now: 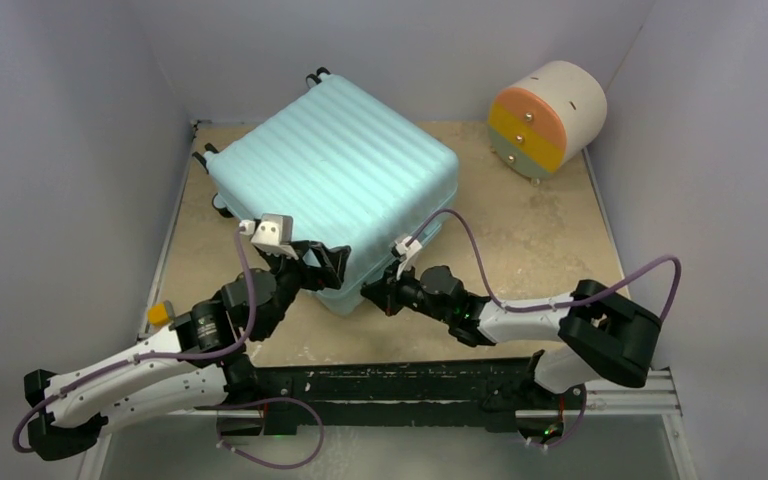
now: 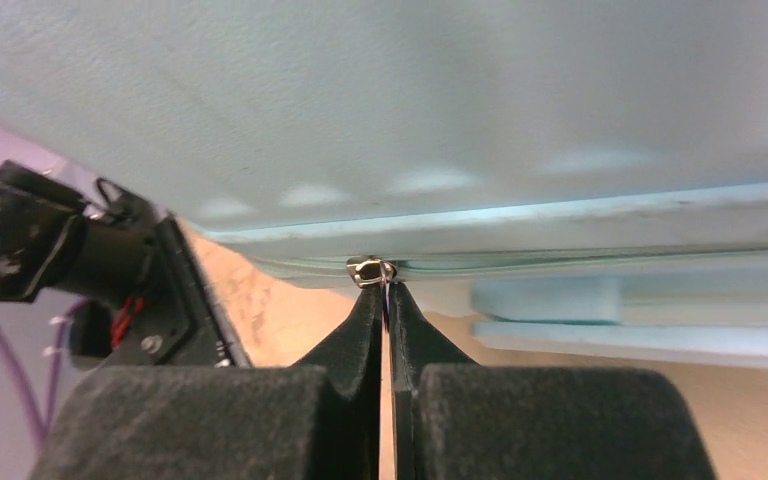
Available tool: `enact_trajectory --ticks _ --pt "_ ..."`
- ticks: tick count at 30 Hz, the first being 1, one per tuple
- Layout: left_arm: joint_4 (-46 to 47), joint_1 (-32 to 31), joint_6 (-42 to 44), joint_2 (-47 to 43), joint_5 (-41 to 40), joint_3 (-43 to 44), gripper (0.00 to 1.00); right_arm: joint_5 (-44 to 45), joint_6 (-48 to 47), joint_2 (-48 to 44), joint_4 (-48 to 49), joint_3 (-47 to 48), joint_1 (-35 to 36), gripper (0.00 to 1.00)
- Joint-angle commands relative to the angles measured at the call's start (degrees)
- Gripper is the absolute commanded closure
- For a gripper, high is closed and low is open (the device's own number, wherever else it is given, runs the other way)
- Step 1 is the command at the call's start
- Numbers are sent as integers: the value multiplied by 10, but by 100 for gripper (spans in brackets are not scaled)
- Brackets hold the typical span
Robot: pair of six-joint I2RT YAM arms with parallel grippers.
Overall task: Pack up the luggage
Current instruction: Zip the luggage at the center of the board.
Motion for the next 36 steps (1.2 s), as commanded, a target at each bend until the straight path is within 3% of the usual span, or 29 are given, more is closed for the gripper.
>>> enact_trajectory --ticks 1,15,22,36 --pt "-26 1 -27 4 -20 -32 12 223 -68 -25 -96 9 -23 100" --pt "-9 1 -35 11 -52 -50 11 328 -106 -67 -188 20 -27 100" --pt "-28 1 -46 7 -69 -51 10 327 -113 -57 -195 39 -28 100" --pt "-76 1 -89 -55 -94 -72 9 299 -121 -89 -246 76 -104 100"
